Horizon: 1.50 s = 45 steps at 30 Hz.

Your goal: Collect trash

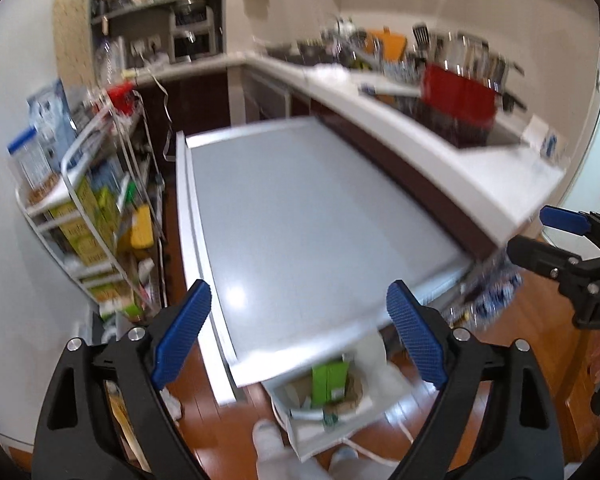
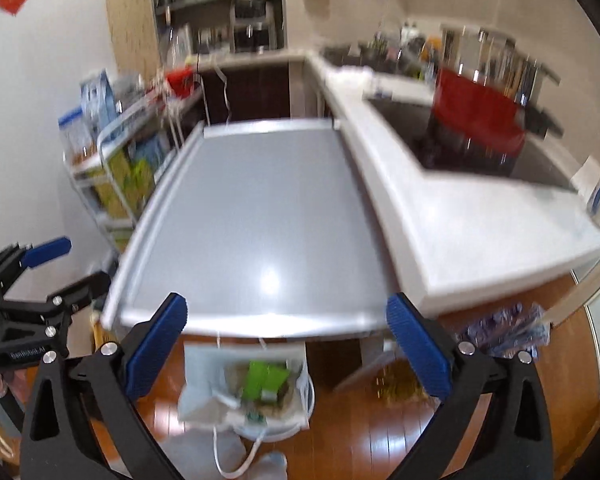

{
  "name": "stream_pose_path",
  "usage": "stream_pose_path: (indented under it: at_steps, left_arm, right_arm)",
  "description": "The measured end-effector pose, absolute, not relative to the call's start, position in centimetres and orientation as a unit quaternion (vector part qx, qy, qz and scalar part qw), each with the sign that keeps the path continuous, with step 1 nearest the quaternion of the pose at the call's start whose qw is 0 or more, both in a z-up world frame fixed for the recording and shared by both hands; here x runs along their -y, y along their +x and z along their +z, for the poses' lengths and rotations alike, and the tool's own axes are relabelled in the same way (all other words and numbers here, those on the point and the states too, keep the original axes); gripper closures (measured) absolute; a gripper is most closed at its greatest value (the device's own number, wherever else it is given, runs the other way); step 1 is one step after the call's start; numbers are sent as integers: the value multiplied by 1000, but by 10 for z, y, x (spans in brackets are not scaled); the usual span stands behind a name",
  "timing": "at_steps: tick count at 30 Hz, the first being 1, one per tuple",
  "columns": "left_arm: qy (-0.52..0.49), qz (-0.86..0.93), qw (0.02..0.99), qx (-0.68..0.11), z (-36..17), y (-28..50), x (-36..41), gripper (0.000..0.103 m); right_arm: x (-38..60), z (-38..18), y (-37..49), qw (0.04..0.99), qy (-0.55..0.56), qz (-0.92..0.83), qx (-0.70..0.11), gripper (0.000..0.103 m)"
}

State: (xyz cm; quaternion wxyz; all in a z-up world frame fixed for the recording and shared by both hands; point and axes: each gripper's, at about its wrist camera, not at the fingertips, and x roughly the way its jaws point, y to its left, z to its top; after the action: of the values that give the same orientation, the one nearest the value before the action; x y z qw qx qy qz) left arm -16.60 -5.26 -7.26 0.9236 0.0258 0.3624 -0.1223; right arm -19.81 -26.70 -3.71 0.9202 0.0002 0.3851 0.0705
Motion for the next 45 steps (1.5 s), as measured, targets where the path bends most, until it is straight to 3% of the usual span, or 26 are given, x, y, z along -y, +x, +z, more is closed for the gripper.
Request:
stream_pose_path:
  at_steps: [1, 9, 21, 45]
  left_arm:
    - [24, -117, 929, -350, -65, -165, 52, 4]
    - [12, -88, 959, -267, 0, -154, 42, 4]
    - [-14, -64, 972, -225, 45, -139, 32, 2]
    - [-9, -49, 982, -182, 82, -135, 35, 2]
  right_arm:
    - [267, -27, -196, 925, 0, 70, -373, 4]
    - [256, 30, -184, 950, -14, 65, -304, 4]
    - [252, 83, -175, 969, -9, 44, -244, 4]
    - [248, 105, -175, 976, -16, 24, -217, 4]
